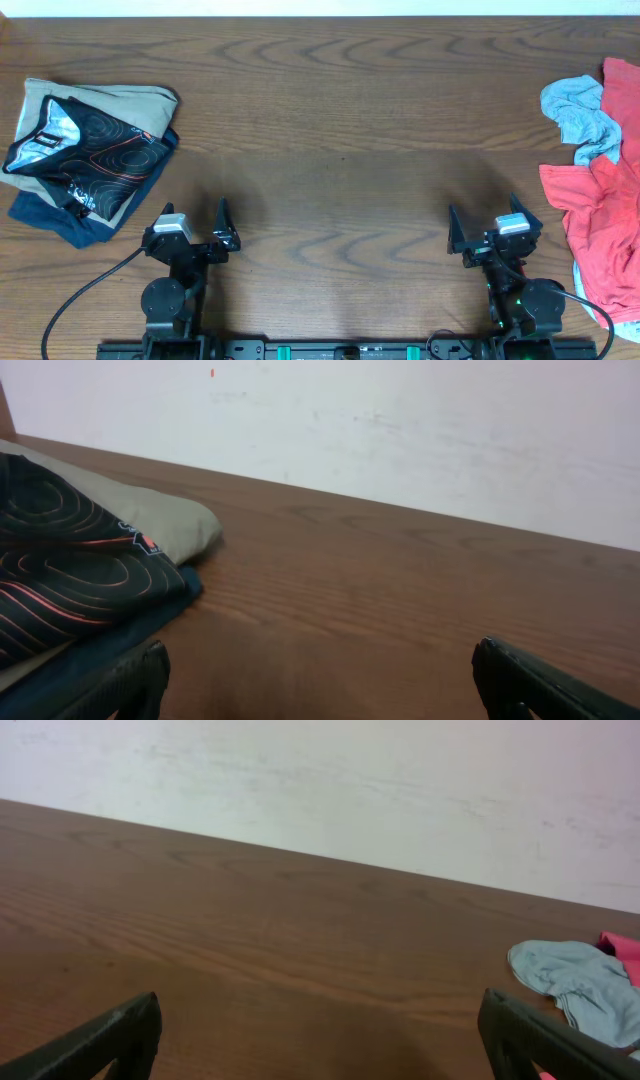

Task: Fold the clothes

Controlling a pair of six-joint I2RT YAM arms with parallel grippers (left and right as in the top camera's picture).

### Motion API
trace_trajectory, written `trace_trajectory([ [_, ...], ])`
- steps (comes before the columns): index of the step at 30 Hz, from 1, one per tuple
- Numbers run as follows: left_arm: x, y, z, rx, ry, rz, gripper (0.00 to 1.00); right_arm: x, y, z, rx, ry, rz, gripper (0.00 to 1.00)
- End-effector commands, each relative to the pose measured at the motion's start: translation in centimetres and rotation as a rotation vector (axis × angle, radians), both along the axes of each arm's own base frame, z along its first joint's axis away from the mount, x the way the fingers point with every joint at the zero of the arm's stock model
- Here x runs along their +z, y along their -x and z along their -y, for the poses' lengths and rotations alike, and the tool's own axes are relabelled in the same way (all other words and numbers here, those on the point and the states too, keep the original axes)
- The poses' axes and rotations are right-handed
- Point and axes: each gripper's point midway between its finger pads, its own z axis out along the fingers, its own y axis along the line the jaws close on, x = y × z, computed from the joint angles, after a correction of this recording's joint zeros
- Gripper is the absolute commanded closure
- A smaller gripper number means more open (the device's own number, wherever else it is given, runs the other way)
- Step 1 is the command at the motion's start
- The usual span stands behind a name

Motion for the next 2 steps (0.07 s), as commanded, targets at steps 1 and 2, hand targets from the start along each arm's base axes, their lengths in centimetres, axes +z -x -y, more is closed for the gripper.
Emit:
trace_trajectory([
  [1,-1.41,0.14,0.02,-0.002,-0.022,-0.048,0.02,-0.01,0.04,-0.13,0.004,0.014,0.005,0.01],
  [2,-1.41,0.14,0.02,-0.002,-0.022,-0.048,0.02,-0.01,0.04,-0.14,0.005,0.014,0.005,0.01],
])
